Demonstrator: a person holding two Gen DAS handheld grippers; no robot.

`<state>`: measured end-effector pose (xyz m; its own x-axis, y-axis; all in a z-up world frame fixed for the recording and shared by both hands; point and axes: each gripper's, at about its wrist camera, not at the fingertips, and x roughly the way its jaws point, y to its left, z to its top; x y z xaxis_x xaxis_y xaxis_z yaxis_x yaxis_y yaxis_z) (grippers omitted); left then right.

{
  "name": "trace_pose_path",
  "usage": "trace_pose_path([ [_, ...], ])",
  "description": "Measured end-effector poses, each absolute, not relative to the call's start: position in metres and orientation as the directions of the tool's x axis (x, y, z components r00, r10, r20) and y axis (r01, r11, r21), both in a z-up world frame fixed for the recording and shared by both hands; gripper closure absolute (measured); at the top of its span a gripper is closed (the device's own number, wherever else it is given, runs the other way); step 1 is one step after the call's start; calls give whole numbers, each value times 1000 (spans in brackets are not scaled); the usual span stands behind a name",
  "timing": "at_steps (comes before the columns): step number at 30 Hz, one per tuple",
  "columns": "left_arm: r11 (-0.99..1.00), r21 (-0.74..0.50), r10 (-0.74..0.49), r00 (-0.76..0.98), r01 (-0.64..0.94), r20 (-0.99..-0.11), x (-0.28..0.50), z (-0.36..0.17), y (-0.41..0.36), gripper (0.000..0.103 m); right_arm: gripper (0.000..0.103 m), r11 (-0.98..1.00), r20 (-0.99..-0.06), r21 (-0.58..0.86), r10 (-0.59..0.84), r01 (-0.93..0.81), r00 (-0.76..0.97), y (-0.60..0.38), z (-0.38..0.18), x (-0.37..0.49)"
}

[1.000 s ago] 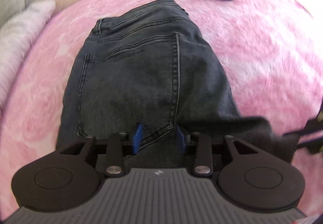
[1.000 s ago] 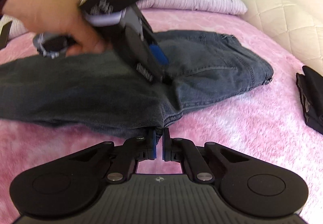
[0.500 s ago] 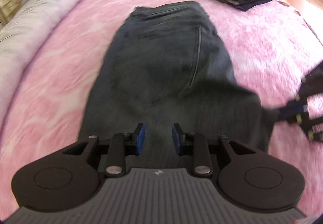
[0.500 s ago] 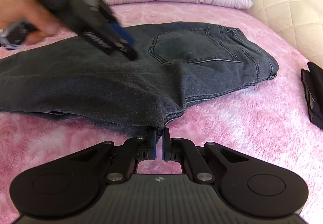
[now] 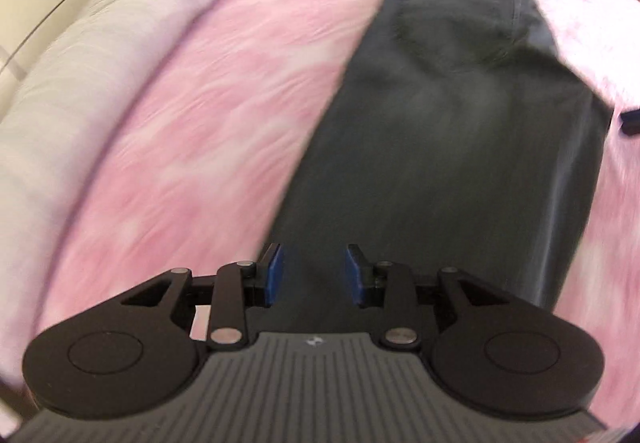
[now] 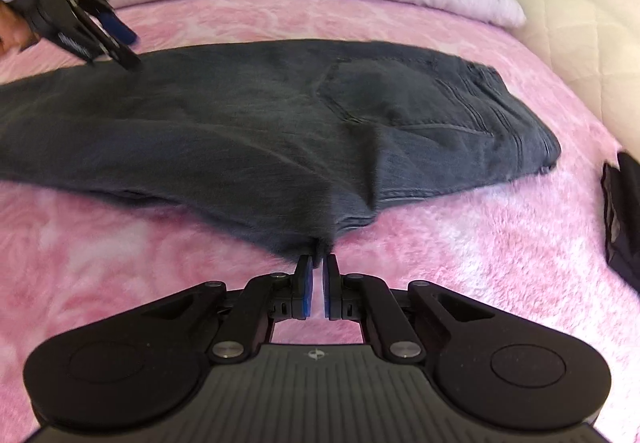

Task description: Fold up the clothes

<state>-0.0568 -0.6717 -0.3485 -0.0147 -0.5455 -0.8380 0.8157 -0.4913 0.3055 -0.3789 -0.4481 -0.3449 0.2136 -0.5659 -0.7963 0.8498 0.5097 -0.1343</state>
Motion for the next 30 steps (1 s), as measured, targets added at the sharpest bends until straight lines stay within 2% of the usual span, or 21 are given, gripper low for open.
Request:
trace_pose_path([
  [5,-382,382,-503,158,842,-850,41,-328,-592,73,91,621,-794,-122,-529,774,299,-419,-333,-346],
  [8,-332,407,-463,228,851,-857,92,-322,-536,69,88,695,-792,-108,-492,711,361,-396,-328,-310],
  [11,-331,430,-453,259,840,-853,130,-328,-487,64,84,750,-786,-123,-473,649,398,-374,-325,-266],
  [15,-342,423,-453,247,839,-857,171,-341,-434,64,78,802,-784,-151,-453,578,424,-342,-324,-203],
  [17,-332,412,-469,231,849,-853,190,-343,-418,63,74,816,-791,-158,-442,556,424,-324,-327,-167],
  [21,-418,457,-516,208,785,-831,215,-351,-396,60,58,843,-788,-181,-432,506,438,-287,-329,-96],
  [23,-480,485,-534,195,731,-822,220,-356,-391,60,58,864,-782,-210,-429,457,452,-268,-331,-63],
  [26,-472,476,-549,175,742,-817,231,-353,-394,58,57,901,-771,-275,-415,334,484,-242,-339,-12],
  [30,-437,455,-573,149,776,-806,242,-346,-394,47,53,898,-744,-400,-434,182,508,-224,-362,47],
])
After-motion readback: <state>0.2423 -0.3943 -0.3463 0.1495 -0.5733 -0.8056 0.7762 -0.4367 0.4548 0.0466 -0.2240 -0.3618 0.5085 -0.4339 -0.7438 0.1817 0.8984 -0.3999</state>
